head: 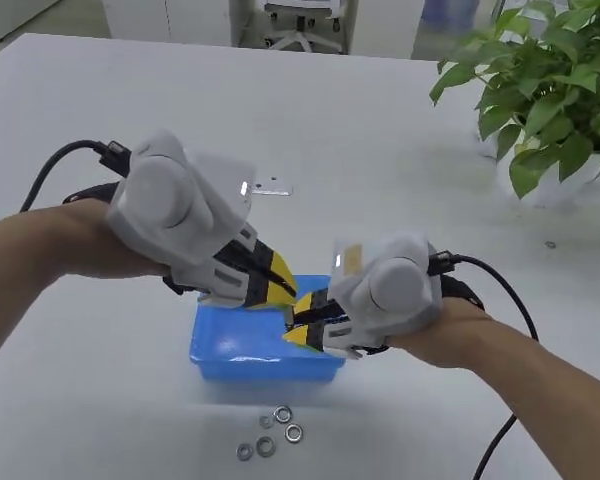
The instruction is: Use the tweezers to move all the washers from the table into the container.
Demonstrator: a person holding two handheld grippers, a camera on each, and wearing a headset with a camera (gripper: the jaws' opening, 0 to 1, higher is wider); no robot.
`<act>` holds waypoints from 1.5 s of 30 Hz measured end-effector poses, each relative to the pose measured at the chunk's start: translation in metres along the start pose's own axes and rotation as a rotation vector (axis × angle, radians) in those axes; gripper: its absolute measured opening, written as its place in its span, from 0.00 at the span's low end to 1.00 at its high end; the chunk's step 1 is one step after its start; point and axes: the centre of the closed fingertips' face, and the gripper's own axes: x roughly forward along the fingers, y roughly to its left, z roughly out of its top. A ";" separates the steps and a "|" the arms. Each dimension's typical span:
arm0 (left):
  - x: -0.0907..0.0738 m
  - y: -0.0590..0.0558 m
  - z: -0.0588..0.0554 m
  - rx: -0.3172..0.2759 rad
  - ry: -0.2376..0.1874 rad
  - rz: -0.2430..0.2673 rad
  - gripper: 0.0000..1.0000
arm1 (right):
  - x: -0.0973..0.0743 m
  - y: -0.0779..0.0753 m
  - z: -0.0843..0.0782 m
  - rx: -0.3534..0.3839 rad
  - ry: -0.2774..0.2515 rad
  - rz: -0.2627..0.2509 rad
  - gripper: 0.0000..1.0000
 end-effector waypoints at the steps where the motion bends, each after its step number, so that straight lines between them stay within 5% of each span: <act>1: 0.001 0.001 -0.001 -0.003 0.001 -0.003 0.06 | 0.001 0.000 -0.001 0.002 0.000 0.003 0.10; 22: 0.023 0.010 -0.026 -0.035 0.018 -0.035 0.06 | 0.024 -0.007 -0.026 0.026 0.033 0.042 0.10; 45: 0.017 0.008 -0.016 -0.010 0.020 -0.027 0.06 | 0.012 -0.006 -0.020 -0.010 0.048 0.026 0.11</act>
